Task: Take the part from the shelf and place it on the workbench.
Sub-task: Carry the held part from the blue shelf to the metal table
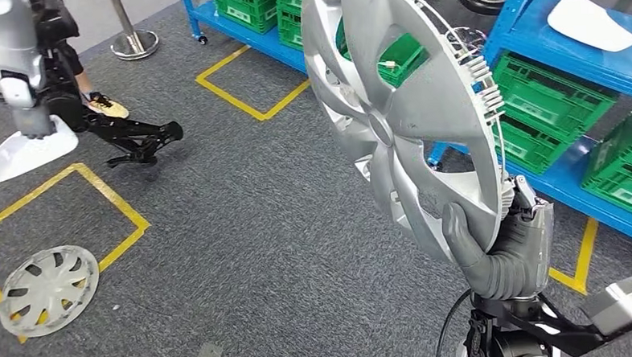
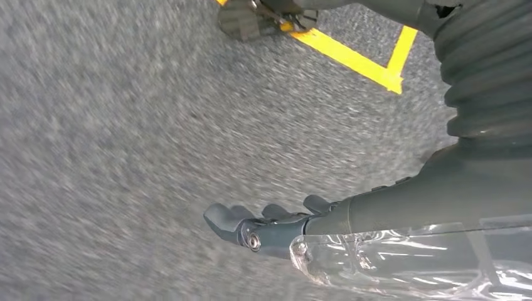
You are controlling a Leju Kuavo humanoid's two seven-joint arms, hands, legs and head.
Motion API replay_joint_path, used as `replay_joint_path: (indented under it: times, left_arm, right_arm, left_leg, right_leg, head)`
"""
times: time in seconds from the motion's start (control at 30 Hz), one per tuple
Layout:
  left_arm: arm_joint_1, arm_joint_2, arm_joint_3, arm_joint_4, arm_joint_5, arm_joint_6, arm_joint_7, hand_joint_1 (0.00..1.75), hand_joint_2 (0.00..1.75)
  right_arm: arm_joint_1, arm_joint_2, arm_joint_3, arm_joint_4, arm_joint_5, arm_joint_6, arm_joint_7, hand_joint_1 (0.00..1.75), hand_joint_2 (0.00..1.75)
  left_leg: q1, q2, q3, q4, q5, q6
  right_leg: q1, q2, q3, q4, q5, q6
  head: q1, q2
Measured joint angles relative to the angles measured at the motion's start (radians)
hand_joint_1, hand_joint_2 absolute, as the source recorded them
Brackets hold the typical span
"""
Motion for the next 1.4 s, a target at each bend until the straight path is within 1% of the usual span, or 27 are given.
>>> replay_joint_path:
  times: [0.07,0.13,0.2,0.23,0.27,0.3,0.37,0.4,0.43,0.47,0.5,0.53,0.6,0.67,0.73,0.77,0.83,0.9,0.97,1.0,1.03,1.1,1.13,1.2,1.27,1.33,1.4]
  left_arm:
    - [0.003,0.002,0.0,0.0,0.01,0.006,0.004,0.0,1.75]
    - [0.004,0.003,0.001,0.001,0.016,0.008,0.006,0.0,1.75]
    - [0.006,0.004,0.001,0.001,0.018,0.008,0.006,0.0,1.75]
    - [0.008,0.005,0.001,0.001,0.018,0.009,0.006,0.0,1.75]
    - [0.01,0.007,0.0,0.001,0.018,0.009,0.006,0.0,1.75]
    - [0.011,0.008,0.0,0.002,0.019,0.009,0.006,0.0,1.75]
    - [0.01,0.012,0.0,0.002,0.022,0.01,0.01,0.0,1.75]
    - [0.008,0.013,0.0,0.002,0.026,0.01,0.013,0.0,1.75]
    - [0.007,0.016,0.0,0.002,0.032,0.01,0.017,0.0,1.75]
    - [0.008,0.019,0.0,0.002,0.039,0.011,0.02,0.0,1.75]
    - [0.009,0.023,0.0,0.003,0.048,0.012,0.022,0.0,1.75]
    - [0.01,0.027,0.001,0.004,0.057,0.015,0.024,0.0,1.75]
    - [0.01,0.039,0.002,0.005,0.081,0.023,0.022,0.0,1.75]
    - [0.009,0.05,0.006,0.005,0.107,0.03,0.015,0.0,1.75]
    - [0.009,0.061,0.012,0.005,0.125,0.034,0.008,0.0,1.75]
    - [0.01,0.066,0.016,0.005,0.131,0.035,0.007,0.0,1.75]
    - [0.008,0.07,0.02,0.006,0.14,0.038,0.005,0.0,1.75]
    - [0.006,0.072,0.022,0.006,0.144,0.041,0.006,0.0,1.75]
    - [0.006,0.073,0.022,0.006,0.144,0.042,0.004,0.0,1.75]
    - [0.007,0.074,0.023,0.006,0.142,0.042,0.0,0.0,1.75]
    - [0.007,0.075,0.023,0.006,0.139,0.042,-0.005,0.0,1.75]
    - [0.007,0.076,0.023,0.006,0.132,0.041,-0.02,0.0,1.75]
    - [0.006,0.077,0.023,0.006,0.128,0.038,-0.027,0.0,1.75]
    - [0.006,0.079,0.022,0.006,0.12,0.031,-0.038,0.0,1.75]
    - [0.01,0.082,0.022,0.006,0.116,0.027,-0.041,0.0,1.75]
    - [0.013,0.086,0.022,0.006,0.112,0.026,-0.041,0.0,1.75]
    - [0.009,0.089,0.021,0.006,0.102,0.022,-0.039,0.0,1.75]
  right_arm:
    - [-0.004,-0.004,0.0,0.0,-0.002,0.0,0.003,1.75,1.75]
    - [-0.007,-0.008,0.0,-0.001,-0.002,0.001,0.004,1.75,1.75]
    - [-0.01,-0.01,0.002,-0.004,-0.002,0.001,0.004,1.75,1.75]
    - [-0.012,-0.01,0.002,-0.005,-0.002,0.001,0.004,1.75,1.75]
    - [-0.014,-0.011,0.003,-0.005,-0.002,0.002,0.004,1.75,1.75]
    - [-0.015,-0.011,0.004,-0.005,-0.002,0.002,0.004,1.75,1.75]
    - [-0.016,-0.011,0.005,-0.007,-0.002,0.002,0.003,1.75,1.75]
    - [-0.015,-0.012,0.005,-0.007,-0.002,0.002,0.0,1.75,1.75]
    - [-0.014,-0.012,0.005,-0.008,-0.003,0.002,-0.005,1.75,1.75]
    - [-0.01,-0.012,0.005,-0.008,-0.004,0.002,-0.011,1.75,1.75]
    - [-0.006,-0.012,0.005,-0.008,-0.006,0.003,-0.019,1.75,1.75]
    - [-0.002,-0.012,0.005,-0.008,-0.005,0.004,-0.026,1.75,1.75]
    - [0.001,-0.013,0.004,-0.01,0.008,0.005,-0.037,1.75,1.75]
    - [0.005,-0.015,0.002,-0.019,0.037,0.004,-0.042,1.75,1.75]
    - [0.009,-0.017,-0.001,-0.034,0.056,0.002,-0.043,1.75,1.75]
    - [0.01,-0.018,-0.003,-0.042,0.059,0.002,-0.041,1.75,1.75]
    - [0.015,-0.022,-0.01,-0.055,0.059,0.005,-0.035,1.75,1.75]
    - [0.022,-0.027,-0.018,-0.062,0.06,0.011,-0.031,1.75,1.75]
    - [0.026,-0.03,-0.021,-0.064,0.062,0.017,-0.029,1.75,1.75]
    - [0.027,-0.031,-0.021,-0.064,0.063,0.02,-0.028,1.75,1.75]
    - [0.028,-0.032,-0.021,-0.065,0.065,0.023,-0.027,1.75,1.75]
    - [0.03,-0.034,-0.022,-0.071,0.066,0.026,-0.027,1.75,1.75]
    - [0.034,-0.035,-0.024,-0.076,0.063,0.026,-0.027,1.75,1.75]
    - [0.041,-0.038,-0.028,-0.088,0.054,0.025,-0.029,1.75,1.75]
    - [0.046,-0.038,-0.032,-0.095,0.048,0.026,-0.032,1.75,1.75]
    - [0.05,-0.039,-0.036,-0.098,0.043,0.026,-0.036,1.75,1.75]
    - [0.057,-0.039,-0.042,-0.1,0.029,0.027,-0.043,1.75,1.75]
  left_leg:
    - [-0.006,-0.029,0.001,0.0,0.003,0.003]
    - [-0.005,-0.054,-0.005,0.0,0.009,0.0]
    - [0.004,-0.077,-0.016,-0.001,0.018,-0.011]
    - [0.006,-0.088,-0.019,-0.003,0.023,-0.017]
    - [0.003,-0.077,-0.022,-0.003,0.022,-0.021]
    - [-0.001,-0.048,-0.029,0.006,0.013,-0.027]
    - [0.003,0.022,-0.065,0.078,-0.038,-0.042]
    - [0.011,0.039,-0.092,0.136,-0.07,-0.052]
    - [0.019,0.041,-0.117,0.189,-0.093,-0.061]
    - [0.026,0.041,-0.131,0.22,-0.1,-0.069]
    - [0.032,0.044,-0.127,0.219,-0.09,-0.077]
    - [0.036,0.051,-0.104,0.183,-0.065,-0.085]
    - [0.038,0.099,-0.033,0.071,-0.018,-0.093]
    - [0.032,0.133,0.003,0.011,-0.006,-0.076]
    - [0.026,0.116,-0.003,0.009,-0.009,-0.048]
    - [0.025,0.102,-0.005,0.008,-0.008,-0.039]
    - [0.027,0.074,-0.006,0.006,-0.003,-0.025]
    - [0.023,0.045,-0.007,0.006,0.0,-0.013]
    - [0.015,0.014,-0.007,0.006,0.001,-0.005]
    - [0.011,-0.003,-0.006,0.006,0.002,-0.003]
    - [0.007,-0.02,-0.006,0.006,0.004,-0.001]
    - [0.002,-0.051,-0.006,0.006,0.007,0.001]
    - [0.002,-0.066,-0.007,0.006,0.01,-0.001]
    - [0.007,-0.093,-0.015,0.006,0.017,-0.011]
    - [0.012,-0.111,-0.023,0.004,0.024,-0.022]
    - [0.007,-0.048,-0.038,0.025,0.005,-0.03]
    - [0.008,0.03,-0.08,0.112,-0.053,-0.04]
  right_leg:
    - [0.009,0.029,0.041,-0.109,0.075,-0.023]
    - [0.015,0.079,0.082,-0.215,0.124,-0.044]
    - [0.021,0.095,0.093,-0.246,0.13,-0.052]
    - [0.022,0.081,0.097,-0.259,0.133,-0.051]
    - [0.019,0.067,0.102,-0.272,0.137,-0.051]
    - [0.016,0.052,0.108,-0.286,0.142,-0.05]
    - [0.01,0.021,0.116,-0.305,0.151,-0.049]
    - [0.008,0.006,0.116,-0.306,0.151,-0.05]
    - [0.006,-0.011,0.116,-0.305,0.151,-0.049]
    - [0.004,-0.028,0.116,-0.304,0.15,-0.047]
    - [0.0,-0.044,0.116,-0.302,0.147,-0.043]
    - [-0.003,-0.058,0.116,-0.298,0.144,-0.037]
    - [-0.007,-0.082,0.115,-0.282,0.133,-0.02]
    - [-0.005,-0.1,0.115,-0.269,0.121,-0.003]
    - [-0.006,-0.118,0.12,-0.27,0.119,0.008]
    - [-0.009,-0.114,0.121,-0.27,0.115,0.014]
    - [-0.013,-0.069,0.108,-0.229,0.076,0.021]
    - [-0.011,-0.017,0.062,-0.115,0.009,0.017]
    - [-0.005,-0.003,0.015,-0.012,-0.027,0.008]
    - [-0.001,0.0,0.008,-0.002,-0.016,0.001]
    - [0.003,0.006,0.015,-0.027,0.012,-0.007]
    - [0.011,0.045,0.057,-0.138,0.085,-0.031]
    - [0.013,0.067,0.077,-0.189,0.109,-0.041]
    - [0.018,0.089,0.097,-0.24,0.117,-0.053]
    - [0.019,0.065,0.105,-0.26,0.121,-0.055]
    - [0.016,0.038,0.115,-0.283,0.134,-0.057]
    - [0.016,0.009,0.12,-0.296,0.142,-0.059]
  head:
    - [0.001,0.0]
    - [-0.001,0.0]
    - [0.001,0.0]
    - [0.006,0.0]
    - [0.009,0.0]
    - [0.008,0.0]
    - [0.003,0.0]
    - [-0.001,0.0]
    - [-0.002,0.0]
    - [-0.003,0.0]
    - [-0.003,0.0]
    - [-0.004,0.0]
    - [-0.009,0.0]
    - [-0.011,0.0]
    - [-0.009,0.0]
    - [-0.008,0.0]
    - [-0.004,0.0]
    - [0.004,0.0]
    - [0.009,0.0]
    - [0.011,0.0]
    - [0.011,0.0]
    - [0.012,0.0]
    - [0.011,0.0]
    - [0.012,0.0]
    - [0.015,0.0]
    - [0.012,0.0]
    - [0.008,0.0]
